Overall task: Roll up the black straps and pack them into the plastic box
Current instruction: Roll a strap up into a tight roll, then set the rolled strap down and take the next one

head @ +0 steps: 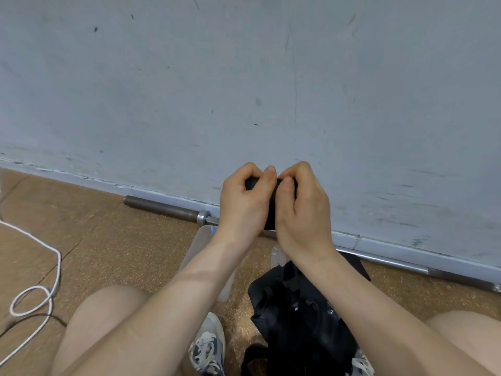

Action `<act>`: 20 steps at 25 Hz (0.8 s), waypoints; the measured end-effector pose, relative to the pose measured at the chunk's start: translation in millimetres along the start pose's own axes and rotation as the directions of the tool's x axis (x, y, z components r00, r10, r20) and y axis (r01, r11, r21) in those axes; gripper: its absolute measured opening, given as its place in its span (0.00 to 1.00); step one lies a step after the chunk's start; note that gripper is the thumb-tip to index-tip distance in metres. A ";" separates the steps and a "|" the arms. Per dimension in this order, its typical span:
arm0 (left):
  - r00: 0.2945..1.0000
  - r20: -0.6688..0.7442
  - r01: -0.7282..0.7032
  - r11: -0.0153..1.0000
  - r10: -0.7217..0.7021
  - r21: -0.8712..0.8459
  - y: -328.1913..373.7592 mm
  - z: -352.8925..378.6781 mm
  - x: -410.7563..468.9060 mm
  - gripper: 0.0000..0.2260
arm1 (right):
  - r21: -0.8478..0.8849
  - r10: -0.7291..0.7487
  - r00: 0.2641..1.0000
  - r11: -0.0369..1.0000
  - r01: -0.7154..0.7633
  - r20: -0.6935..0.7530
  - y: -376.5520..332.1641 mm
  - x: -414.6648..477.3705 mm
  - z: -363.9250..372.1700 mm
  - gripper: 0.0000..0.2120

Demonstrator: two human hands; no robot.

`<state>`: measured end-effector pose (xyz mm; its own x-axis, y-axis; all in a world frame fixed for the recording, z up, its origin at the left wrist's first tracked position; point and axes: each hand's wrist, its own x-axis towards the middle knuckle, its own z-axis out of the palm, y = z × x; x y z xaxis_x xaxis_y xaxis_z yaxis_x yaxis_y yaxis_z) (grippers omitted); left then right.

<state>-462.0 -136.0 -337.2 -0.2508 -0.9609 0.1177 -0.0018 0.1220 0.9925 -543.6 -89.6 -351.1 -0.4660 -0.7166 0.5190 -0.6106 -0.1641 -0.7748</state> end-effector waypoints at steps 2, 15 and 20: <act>0.990 0.045 0.129 0.989 -0.133 0.072 11.6 -21.6 11.5 0.16 | 0.018 0.104 0.982 0.994 -0.108 0.159 -16.0 9.8 9.1 0.08; 0.619 -0.348 0.666 0.705 -0.704 -0.242 -141.4 -264.5 18.4 0.11 | -0.063 0.536 0.368 0.624 -0.779 0.760 -1.2 -39.4 147.2 0.09; 0.439 -0.390 0.765 0.565 -0.809 -0.310 -263.6 -266.6 -8.9 0.13 | -0.254 0.736 0.137 0.393 -0.884 0.663 76.9 -116.1 192.3 0.09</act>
<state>-201.1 -225.9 -591.2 0.2693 -0.6180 -0.7387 0.1067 -0.7431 0.6606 -413.3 -149.4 -540.4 -0.0886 -0.6682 -0.7387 0.0094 0.7410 -0.6714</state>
